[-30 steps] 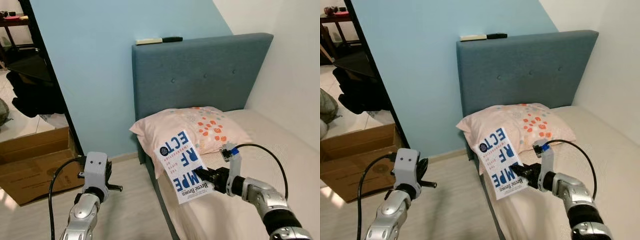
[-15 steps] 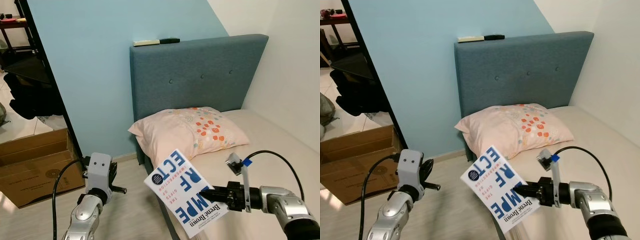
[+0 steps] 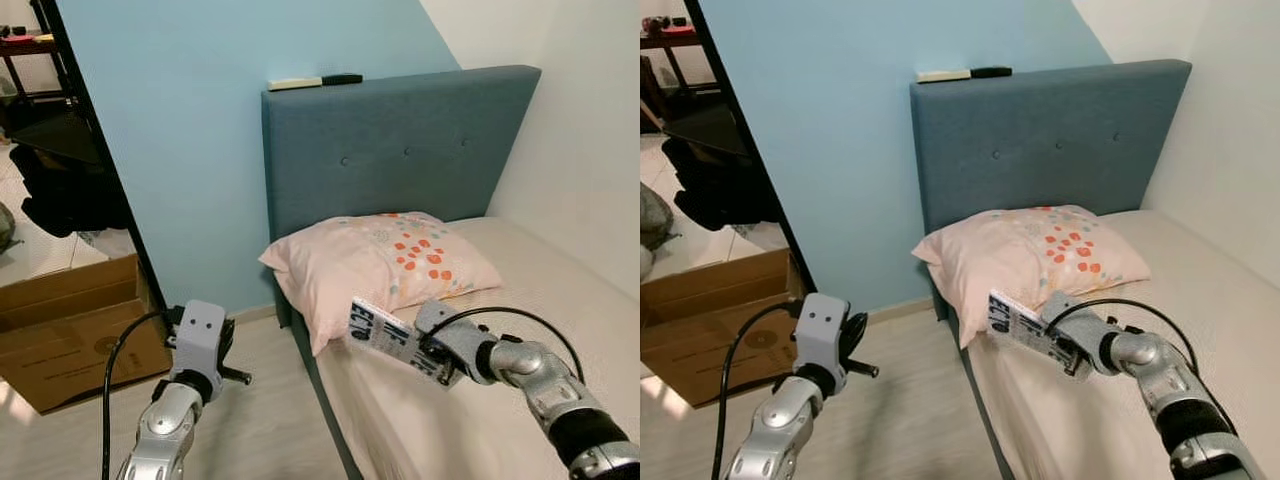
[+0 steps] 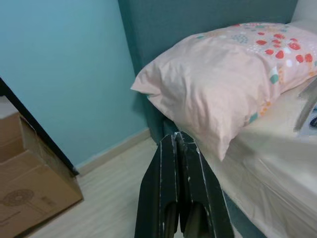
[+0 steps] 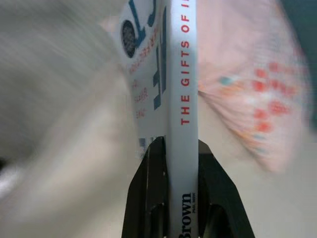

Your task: Clean up the room

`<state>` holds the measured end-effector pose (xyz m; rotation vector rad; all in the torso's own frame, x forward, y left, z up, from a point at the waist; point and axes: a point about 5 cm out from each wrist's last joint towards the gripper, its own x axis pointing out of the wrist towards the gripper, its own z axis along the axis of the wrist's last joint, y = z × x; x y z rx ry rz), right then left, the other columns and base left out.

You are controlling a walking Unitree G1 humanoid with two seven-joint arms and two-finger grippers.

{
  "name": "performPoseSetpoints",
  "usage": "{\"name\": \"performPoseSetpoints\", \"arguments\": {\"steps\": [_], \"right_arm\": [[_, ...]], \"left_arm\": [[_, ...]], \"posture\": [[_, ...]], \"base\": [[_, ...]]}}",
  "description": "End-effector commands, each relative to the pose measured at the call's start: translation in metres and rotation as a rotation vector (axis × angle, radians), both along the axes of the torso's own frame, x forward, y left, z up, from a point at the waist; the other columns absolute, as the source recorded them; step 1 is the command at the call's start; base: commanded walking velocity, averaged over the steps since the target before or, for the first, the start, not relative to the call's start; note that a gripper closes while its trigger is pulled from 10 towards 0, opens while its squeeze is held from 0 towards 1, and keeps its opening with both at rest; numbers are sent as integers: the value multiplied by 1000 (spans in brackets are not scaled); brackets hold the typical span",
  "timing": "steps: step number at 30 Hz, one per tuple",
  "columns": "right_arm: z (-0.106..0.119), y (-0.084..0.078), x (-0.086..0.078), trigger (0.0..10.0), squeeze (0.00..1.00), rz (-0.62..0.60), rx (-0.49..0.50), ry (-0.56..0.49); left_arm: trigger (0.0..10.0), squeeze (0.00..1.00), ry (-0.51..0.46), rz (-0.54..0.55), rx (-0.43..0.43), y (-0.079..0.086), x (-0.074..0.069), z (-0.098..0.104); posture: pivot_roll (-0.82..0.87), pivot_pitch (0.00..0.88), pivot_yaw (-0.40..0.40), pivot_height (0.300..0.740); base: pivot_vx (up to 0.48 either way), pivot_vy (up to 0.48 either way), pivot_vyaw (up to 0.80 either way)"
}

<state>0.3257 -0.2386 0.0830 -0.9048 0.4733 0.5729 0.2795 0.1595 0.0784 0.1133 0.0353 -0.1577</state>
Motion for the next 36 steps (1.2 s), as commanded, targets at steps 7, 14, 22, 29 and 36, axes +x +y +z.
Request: {"name": "performPoseSetpoints", "arguments": {"steps": [7, 14, 22, 29, 36], "right_arm": [[-8, 15, 5, 10000, 0, 92, -195, -169], [-9, 15, -2, 10000, 0, 398, -393, -82], [-7, 19, -6, 10000, 0, 530, -344, -18], [-10, 34, 0, 10000, 0, 504, -310, -38], [-12, 57, 4, 10000, 0, 542, -292, -44]], "left_arm": [[10000, 0, 13, -20, 49, -3, 1, -1], [10000, 0, -38, -193, 153, -21, 3, 8], [10000, 0, -120, -506, 269, -54, -4, 19], [10000, 1000, -133, -760, 292, -82, -11, 26], [10000, 1000, -101, -909, 386, -107, -8, 18]], "posture": [[54, 18, 7, 740], [56, 11, -6, 740], [57, 2, -13, 740], [62, 0, -4, 740], [59, 0, 22, 740]], "base": [[0, 0, 0], [0, 0, 0], [0, 0, 0], [0, 0, 0], [0, 0, 0]]}}
